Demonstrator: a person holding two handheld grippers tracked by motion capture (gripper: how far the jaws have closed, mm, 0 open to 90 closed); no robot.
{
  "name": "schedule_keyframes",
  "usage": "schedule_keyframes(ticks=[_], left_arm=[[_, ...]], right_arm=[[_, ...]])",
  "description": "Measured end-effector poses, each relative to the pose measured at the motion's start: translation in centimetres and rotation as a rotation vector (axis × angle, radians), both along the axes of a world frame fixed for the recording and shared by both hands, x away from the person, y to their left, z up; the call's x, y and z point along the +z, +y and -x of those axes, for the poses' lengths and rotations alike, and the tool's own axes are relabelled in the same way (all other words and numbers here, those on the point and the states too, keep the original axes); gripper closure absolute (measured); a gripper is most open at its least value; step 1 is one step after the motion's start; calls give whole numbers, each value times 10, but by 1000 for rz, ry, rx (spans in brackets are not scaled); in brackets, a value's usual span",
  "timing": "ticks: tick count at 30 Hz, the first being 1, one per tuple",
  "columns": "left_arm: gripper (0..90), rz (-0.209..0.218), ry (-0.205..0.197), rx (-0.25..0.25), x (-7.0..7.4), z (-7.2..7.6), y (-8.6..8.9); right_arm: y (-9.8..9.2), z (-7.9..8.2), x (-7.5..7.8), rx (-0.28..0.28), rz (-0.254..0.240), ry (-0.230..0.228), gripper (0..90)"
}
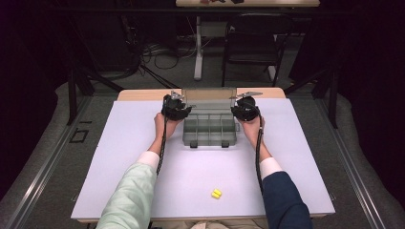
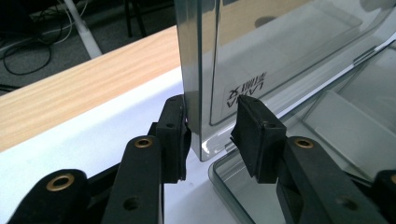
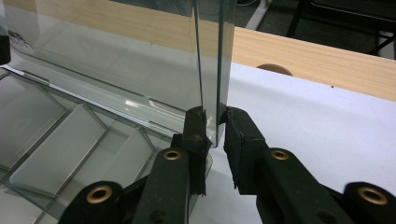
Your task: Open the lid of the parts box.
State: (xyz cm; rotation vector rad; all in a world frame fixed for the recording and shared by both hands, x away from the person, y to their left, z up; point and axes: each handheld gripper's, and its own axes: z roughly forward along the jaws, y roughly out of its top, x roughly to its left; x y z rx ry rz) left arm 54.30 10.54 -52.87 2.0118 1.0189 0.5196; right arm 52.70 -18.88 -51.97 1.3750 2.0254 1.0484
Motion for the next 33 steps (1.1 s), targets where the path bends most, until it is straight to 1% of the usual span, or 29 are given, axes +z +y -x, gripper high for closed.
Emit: schedule_keyframes(ticks=[6, 7, 16, 21, 26, 28, 33], left_arm=[[633, -8, 17, 6, -5, -1, -1], [632, -7, 12, 10, -6, -2, -1], [632, -14, 16, 15, -6, -3, 0], [631, -5, 10, 30, -8, -3, 1], [631, -14, 6, 35, -8, -3, 1], [631, -20, 12, 33, -7, -3, 2], [624, -22, 10, 38, -8, -4, 2]], right_arm=[[0, -1, -2, -3, 3, 2, 781], [0, -1, -2, -4, 3, 5, 781], [2, -4, -6, -10, 9, 16, 776], [2, -5, -7, -13, 13, 19, 773], [3, -6, -7, -13, 19, 18, 769], [3, -6, -7, -14, 20, 19, 767], [4, -6, -7, -15, 23, 18, 753]])
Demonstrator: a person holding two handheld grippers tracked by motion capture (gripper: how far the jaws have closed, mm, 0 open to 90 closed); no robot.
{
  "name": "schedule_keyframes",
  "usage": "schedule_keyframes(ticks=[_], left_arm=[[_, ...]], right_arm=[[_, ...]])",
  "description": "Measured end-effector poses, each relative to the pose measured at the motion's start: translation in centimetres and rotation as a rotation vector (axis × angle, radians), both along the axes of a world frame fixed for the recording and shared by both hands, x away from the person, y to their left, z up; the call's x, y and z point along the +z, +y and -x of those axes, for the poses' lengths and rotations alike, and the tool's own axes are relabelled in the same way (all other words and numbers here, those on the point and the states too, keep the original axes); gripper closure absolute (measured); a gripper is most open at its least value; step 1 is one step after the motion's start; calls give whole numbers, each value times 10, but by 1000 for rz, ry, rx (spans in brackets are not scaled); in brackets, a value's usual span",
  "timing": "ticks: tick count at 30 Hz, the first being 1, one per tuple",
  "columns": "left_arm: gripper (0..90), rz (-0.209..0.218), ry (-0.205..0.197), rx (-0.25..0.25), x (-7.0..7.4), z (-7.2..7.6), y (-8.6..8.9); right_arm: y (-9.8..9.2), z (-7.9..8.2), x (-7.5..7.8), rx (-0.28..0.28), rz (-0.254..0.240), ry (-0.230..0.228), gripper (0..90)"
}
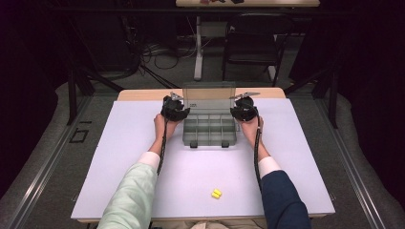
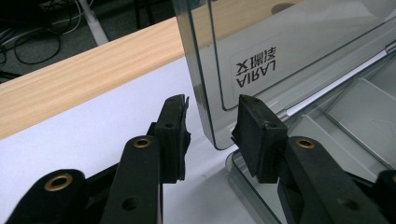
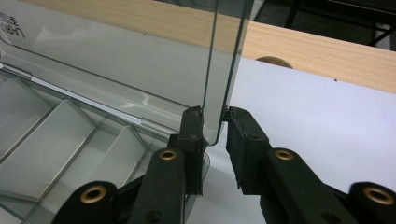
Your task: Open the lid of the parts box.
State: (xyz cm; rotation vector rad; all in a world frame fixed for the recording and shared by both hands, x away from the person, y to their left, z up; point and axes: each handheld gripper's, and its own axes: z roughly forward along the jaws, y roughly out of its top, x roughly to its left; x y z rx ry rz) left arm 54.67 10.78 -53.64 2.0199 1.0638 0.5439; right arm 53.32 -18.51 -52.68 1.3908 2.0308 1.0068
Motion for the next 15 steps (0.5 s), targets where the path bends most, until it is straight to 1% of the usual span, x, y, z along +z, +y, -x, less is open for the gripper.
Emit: schedule_keyframes(ticks=[6, 8, 10, 11, 12, 13, 14, 15], left_arm=[[616, -5, -2, 3, 0, 0, 0], [589, -2, -7, 8, 1, 0, 0], [512, 4, -4, 7, 2, 1, 1], [464, 8, -9, 9, 2, 1, 2], [409, 11, 2, 9, 4, 2, 3], [368, 19, 3, 9, 5, 2, 4], [344, 27, 4, 9, 6, 3, 5], [321, 34, -4, 6, 7, 4, 6]], right_arm=[[0, 0, 0, 0, 4, -2, 743], [-1, 0, 1, 2, 0, -4, 725], [-2, 2, 2, 6, -9, -10, 682], [-2, 2, 3, 16, -14, -8, 648], [-3, 3, 5, 30, -22, -12, 619], [-4, 5, 6, 40, -23, -13, 585], [-4, 6, 7, 47, -22, -17, 552], [-5, 8, 9, 56, -22, -19, 530]])
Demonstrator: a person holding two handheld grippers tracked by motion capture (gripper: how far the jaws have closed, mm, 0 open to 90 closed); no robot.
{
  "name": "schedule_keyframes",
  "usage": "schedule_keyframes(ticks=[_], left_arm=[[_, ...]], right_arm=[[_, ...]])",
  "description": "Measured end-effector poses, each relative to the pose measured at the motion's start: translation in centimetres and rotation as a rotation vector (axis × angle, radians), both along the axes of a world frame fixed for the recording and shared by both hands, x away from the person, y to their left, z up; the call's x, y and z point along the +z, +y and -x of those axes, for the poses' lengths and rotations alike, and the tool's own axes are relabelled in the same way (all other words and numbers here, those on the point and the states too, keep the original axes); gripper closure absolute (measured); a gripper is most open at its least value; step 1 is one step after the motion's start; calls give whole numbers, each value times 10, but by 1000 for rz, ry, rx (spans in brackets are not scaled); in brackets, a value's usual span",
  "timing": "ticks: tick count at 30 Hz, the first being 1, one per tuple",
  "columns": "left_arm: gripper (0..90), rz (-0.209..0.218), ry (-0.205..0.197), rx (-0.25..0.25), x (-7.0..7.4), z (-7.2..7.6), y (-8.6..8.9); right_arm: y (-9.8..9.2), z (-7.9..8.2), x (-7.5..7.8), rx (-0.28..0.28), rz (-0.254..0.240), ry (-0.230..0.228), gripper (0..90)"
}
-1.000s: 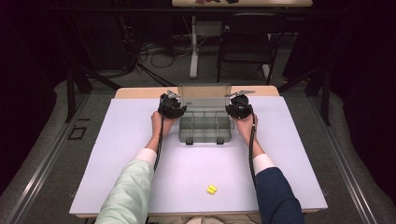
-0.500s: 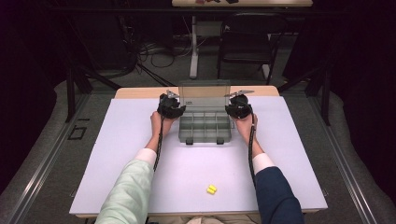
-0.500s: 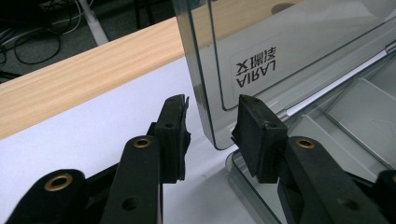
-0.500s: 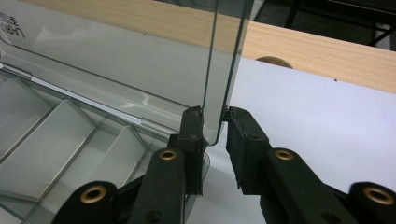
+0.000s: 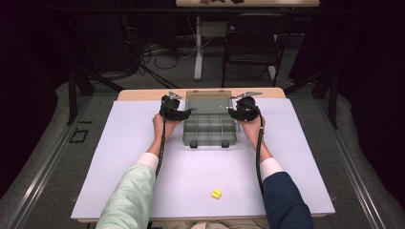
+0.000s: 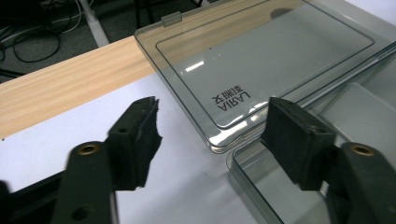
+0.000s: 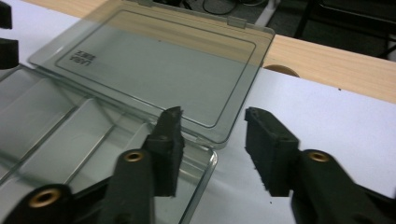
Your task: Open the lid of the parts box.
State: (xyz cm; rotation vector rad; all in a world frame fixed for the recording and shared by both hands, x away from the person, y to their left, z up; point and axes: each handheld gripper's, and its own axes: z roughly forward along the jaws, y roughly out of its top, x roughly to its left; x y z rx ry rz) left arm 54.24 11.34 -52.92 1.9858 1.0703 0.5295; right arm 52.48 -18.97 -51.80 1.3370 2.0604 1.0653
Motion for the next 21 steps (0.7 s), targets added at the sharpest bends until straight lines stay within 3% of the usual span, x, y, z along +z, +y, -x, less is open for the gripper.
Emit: schedule_keyframes(ticks=[3, 7, 14, 21], left_arm=[[216, 2, -1, -23, 5, 5, 3], [165, 9, -9, -52, 11, 14, 8], [146, 11, -26, -84, 18, 32, 19], [126, -20, -51, -103, 24, 55, 31]], right_arm=[[-2, 6, 4, 29, -5, -10, 464], [-5, 16, 10, 64, -9, -9, 374], [-11, 36, 18, 123, -15, -19, 279], [-16, 58, 20, 176, -22, -19, 229]])
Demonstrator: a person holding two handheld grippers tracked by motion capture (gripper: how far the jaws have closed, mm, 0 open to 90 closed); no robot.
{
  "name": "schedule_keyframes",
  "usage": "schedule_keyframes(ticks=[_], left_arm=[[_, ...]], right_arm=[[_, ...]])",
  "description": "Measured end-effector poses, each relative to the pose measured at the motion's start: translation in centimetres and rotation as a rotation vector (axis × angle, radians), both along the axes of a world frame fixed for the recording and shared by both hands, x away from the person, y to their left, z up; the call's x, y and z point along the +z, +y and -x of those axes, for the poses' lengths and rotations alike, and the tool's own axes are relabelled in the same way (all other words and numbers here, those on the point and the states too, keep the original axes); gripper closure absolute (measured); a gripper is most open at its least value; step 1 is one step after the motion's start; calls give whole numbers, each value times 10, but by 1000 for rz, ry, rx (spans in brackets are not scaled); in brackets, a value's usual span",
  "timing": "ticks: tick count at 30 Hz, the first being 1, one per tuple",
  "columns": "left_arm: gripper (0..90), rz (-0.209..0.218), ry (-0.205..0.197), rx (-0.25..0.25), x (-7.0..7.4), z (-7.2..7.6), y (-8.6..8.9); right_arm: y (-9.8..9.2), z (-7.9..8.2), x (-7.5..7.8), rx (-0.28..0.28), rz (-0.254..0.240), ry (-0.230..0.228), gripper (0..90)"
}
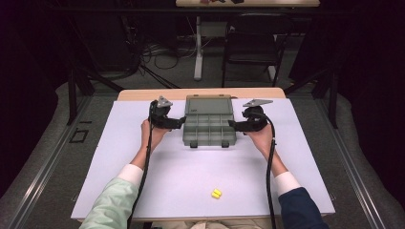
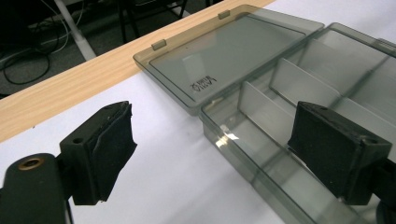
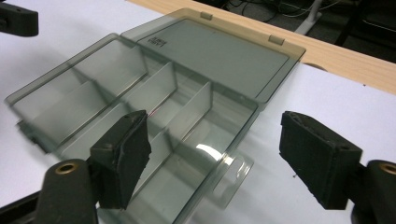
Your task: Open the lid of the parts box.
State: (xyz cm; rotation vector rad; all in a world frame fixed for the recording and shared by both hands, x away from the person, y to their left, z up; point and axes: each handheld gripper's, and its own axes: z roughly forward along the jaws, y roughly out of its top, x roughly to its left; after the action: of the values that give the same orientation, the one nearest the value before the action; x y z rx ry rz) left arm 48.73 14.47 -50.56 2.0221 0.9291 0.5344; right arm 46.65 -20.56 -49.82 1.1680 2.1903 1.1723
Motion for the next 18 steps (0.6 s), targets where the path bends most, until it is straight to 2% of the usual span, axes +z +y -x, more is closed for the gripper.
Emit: schedule_keyframes(ticks=[8, 18], left_arm=[[100, -36, -17, -13, -3, 28, 12], [71, -43, -9, -25, -17, 59, 24]], right_arm=[[-6, 25, -1, 41, 6, -8, 193], [-12, 52, -5, 68, 14, -19, 169]])
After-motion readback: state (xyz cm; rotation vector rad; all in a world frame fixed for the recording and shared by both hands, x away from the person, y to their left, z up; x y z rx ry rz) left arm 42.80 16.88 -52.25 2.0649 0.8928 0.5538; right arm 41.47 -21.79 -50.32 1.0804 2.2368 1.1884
